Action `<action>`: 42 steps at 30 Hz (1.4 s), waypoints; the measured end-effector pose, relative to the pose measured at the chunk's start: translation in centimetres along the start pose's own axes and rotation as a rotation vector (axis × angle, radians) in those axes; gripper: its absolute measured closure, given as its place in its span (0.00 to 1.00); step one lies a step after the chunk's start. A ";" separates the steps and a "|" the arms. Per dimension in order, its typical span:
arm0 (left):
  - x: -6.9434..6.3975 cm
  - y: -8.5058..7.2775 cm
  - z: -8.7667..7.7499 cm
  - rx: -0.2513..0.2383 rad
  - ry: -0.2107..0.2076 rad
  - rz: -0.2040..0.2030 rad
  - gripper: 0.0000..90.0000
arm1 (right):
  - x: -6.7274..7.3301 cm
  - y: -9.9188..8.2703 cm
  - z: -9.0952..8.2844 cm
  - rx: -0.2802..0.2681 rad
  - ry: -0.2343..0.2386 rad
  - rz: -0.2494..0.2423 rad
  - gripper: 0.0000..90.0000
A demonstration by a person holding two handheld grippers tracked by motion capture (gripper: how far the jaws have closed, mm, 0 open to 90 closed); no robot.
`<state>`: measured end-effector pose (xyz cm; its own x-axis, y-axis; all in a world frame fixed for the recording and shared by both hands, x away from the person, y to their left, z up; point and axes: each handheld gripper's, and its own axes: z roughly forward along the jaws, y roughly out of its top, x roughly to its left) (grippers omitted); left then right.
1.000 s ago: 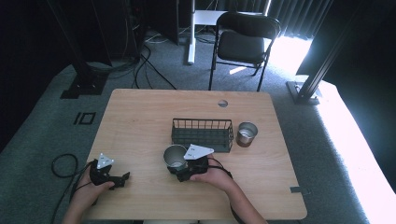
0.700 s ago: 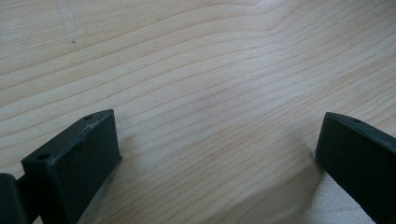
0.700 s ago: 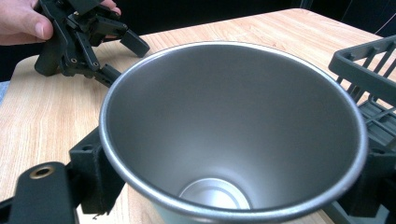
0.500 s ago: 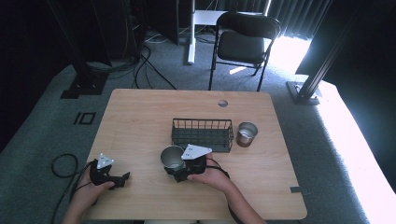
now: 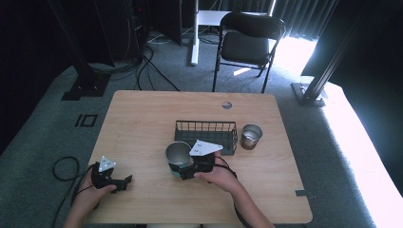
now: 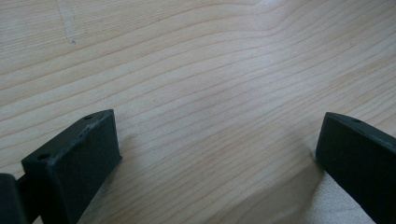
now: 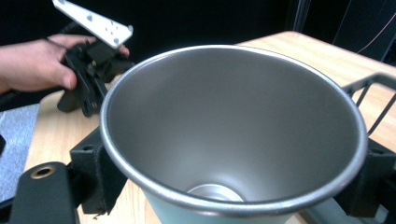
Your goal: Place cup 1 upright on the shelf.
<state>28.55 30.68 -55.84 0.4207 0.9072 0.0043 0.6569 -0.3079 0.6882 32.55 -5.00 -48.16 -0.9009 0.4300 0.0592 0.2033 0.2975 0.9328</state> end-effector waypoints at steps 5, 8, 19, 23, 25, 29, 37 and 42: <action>0.0 0.0 0.0 0.002 -0.001 0.001 0.00 | -0.3 1.2 -0.8 -0.026 -0.009 0.001 0.15; 0.0 0.0 0.0 0.003 0.000 0.003 0.00 | -0.4 1.9 -1.2 -0.035 -0.016 0.008 0.15; 0.0 0.0 0.0 0.002 0.000 0.003 0.00 | -1.3 5.1 -1.8 -0.104 -0.062 -0.001 0.15; 0.0 0.0 0.0 0.001 0.001 0.003 0.00 | -1.6 6.0 -2.0 -0.127 -0.085 -0.005 0.15; 0.0 0.0 0.0 0.001 0.001 0.003 0.00 | -1.8 6.4 -2.1 -0.128 -0.105 -0.012 0.15; 0.0 0.0 0.0 0.003 0.000 0.003 0.00 | -2.4 6.9 -2.0 -0.138 -0.138 -0.008 0.15; 0.0 0.0 0.0 0.002 0.000 0.003 0.00 | -3.7 7.6 -1.2 -0.152 -0.219 0.005 0.15; 0.0 0.0 0.0 0.001 0.001 0.002 0.00 | -4.8 7.6 -0.5 -0.162 -0.294 0.045 0.15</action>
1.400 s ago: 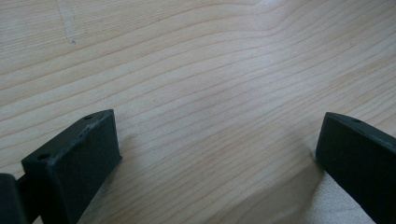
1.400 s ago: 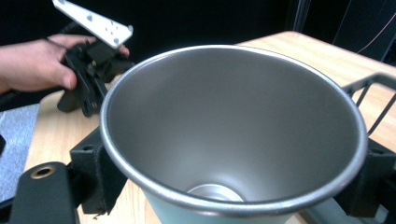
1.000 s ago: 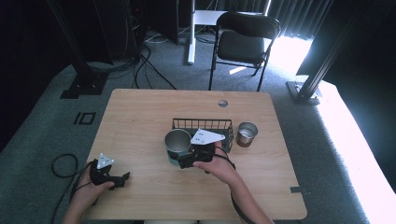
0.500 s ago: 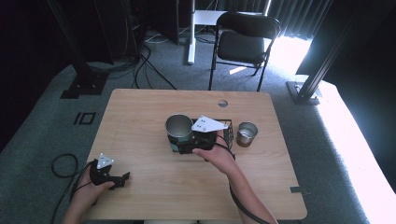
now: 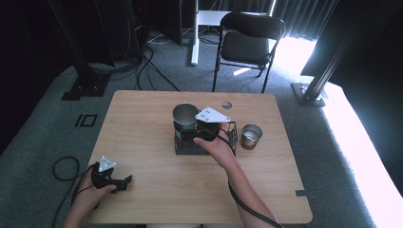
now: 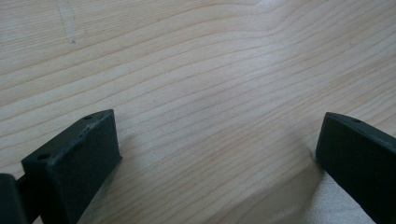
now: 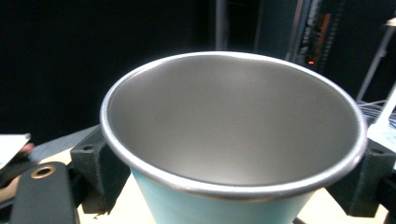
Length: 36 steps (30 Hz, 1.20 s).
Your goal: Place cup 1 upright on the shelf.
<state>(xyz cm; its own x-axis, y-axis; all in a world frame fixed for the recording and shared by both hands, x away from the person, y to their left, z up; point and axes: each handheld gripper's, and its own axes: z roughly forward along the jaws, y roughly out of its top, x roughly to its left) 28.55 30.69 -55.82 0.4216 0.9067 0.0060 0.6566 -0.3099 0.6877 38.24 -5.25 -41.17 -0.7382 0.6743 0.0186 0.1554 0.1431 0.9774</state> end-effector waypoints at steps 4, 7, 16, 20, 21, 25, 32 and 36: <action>0.0 0.0 0.0 0.000 0.000 0.000 0.00 | -0.6 -0.4 1.0 0.010 -0.062 0.013 0.15; 0.0 0.0 0.0 0.000 0.000 0.000 0.00 | -1.0 -0.8 1.7 0.022 -0.092 0.023 0.15; 0.0 0.0 0.0 0.000 0.000 0.001 0.00 | -1.2 -2.8 3.5 0.076 -0.111 0.038 0.15; 0.0 0.0 0.0 0.001 -0.001 0.000 0.00 | -1.3 -3.8 4.1 0.089 -0.119 0.059 0.15; 0.0 0.0 0.0 0.000 -0.001 -0.001 0.00 | -1.3 -4.0 4.3 0.093 -0.119 0.060 0.15; 0.0 0.0 0.0 0.001 -0.001 0.000 0.00 | -1.5 -4.6 4.7 0.109 -0.126 0.066 0.15; 0.0 0.0 0.0 0.001 -0.001 0.001 0.00 | -1.5 -5.4 5.0 0.139 -0.124 0.067 0.15; 0.0 0.0 0.0 0.001 -0.001 0.000 0.00 | -1.4 -5.9 4.8 0.123 -0.125 0.074 0.15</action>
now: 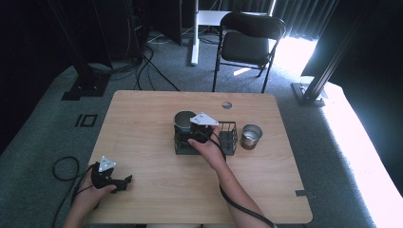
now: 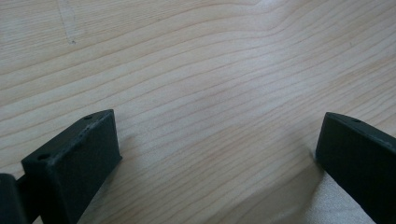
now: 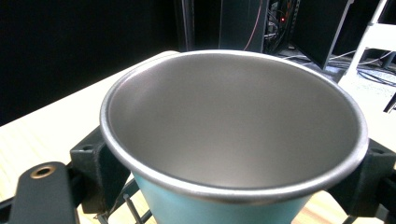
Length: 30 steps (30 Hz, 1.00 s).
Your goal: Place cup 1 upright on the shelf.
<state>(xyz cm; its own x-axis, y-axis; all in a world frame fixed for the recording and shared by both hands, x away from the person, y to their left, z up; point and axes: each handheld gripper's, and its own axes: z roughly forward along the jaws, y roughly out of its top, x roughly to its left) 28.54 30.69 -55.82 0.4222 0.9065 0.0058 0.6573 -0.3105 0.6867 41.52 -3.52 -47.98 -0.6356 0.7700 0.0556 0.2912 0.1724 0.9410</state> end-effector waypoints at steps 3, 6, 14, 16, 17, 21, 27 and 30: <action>0.0 0.0 0.0 0.000 0.000 0.000 0.00 | 0.1 -0.1 0.0 -0.003 0.002 -0.009 0.15; 0.0 0.0 0.0 0.000 0.000 0.000 0.00 | 0.3 -0.3 0.0 0.012 -0.004 -0.044 0.14; 0.0 0.0 0.0 0.000 0.000 0.000 0.00 | -0.1 -1.1 -0.5 0.024 0.000 -0.026 0.13; 0.0 0.0 0.0 0.000 0.000 0.000 0.00 | -0.1 -1.2 -0.9 0.027 0.000 -0.031 0.13; 0.0 0.0 0.0 0.000 0.000 0.000 0.00 | -0.2 -1.2 -1.0 0.025 0.002 -0.031 0.13; 0.0 0.0 0.0 0.000 0.000 0.000 0.00 | -0.3 -1.3 -1.8 0.020 0.010 -0.025 0.13; 0.0 0.0 0.0 0.000 0.001 0.002 0.00 | -0.2 -1.4 -2.9 0.014 0.023 -0.036 0.13; 0.0 0.0 0.0 0.000 0.001 0.002 0.00 | -0.2 -1.7 -3.5 0.017 0.026 -0.039 0.13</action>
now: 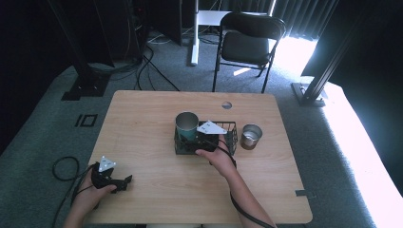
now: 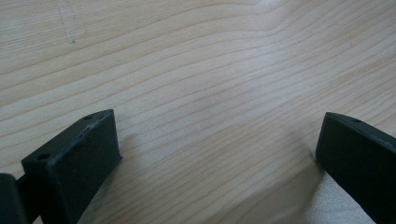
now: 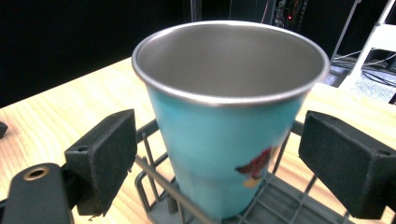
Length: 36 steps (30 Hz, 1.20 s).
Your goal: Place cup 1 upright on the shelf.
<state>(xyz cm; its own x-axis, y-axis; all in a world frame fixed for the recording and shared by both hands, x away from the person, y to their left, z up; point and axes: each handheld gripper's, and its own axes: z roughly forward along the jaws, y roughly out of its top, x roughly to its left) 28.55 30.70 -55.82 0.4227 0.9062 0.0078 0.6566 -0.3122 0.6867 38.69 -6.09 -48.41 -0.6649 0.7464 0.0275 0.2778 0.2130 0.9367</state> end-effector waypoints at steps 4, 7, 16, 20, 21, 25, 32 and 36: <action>0.0 0.0 0.0 0.000 -0.001 -0.001 0.00 | -0.2 -0.2 -0.9 -0.010 -0.006 0.002 0.13; 0.0 0.0 0.0 0.000 0.000 0.001 0.00 | -0.2 -0.2 -1.8 -0.019 -0.002 -0.001 0.13; 0.0 0.0 0.0 -0.001 0.000 -0.001 0.00 | -0.7 0.1 -4.6 -0.040 -0.012 -0.006 0.13; 0.0 0.0 0.0 -0.001 0.000 -0.001 0.00 | -1.1 -0.2 -5.9 -0.039 -0.028 -0.010 0.13; 0.0 0.0 0.0 -0.001 0.000 -0.001 0.00 | -1.2 -0.3 -6.2 -0.038 -0.034 -0.012 0.13; 0.0 0.0 0.0 -0.001 -0.001 -0.003 0.00 | -1.7 -0.8 -7.3 -0.037 -0.050 -0.003 0.13; 0.0 0.0 0.0 -0.001 -0.001 -0.003 0.00 | -2.8 -1.9 -9.0 -0.032 -0.077 0.011 0.13; 0.0 0.0 0.0 0.000 -0.001 -0.002 0.00 | -3.5 -2.6 -10.0 -0.020 -0.087 0.003 0.13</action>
<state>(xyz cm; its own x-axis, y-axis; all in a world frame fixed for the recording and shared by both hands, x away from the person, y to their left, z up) 28.54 30.69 -55.82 0.4222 0.9065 0.0058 0.6575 -0.3106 0.6864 33.37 -15.54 -47.50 -0.6011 0.7992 0.0010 0.2653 0.1984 0.9435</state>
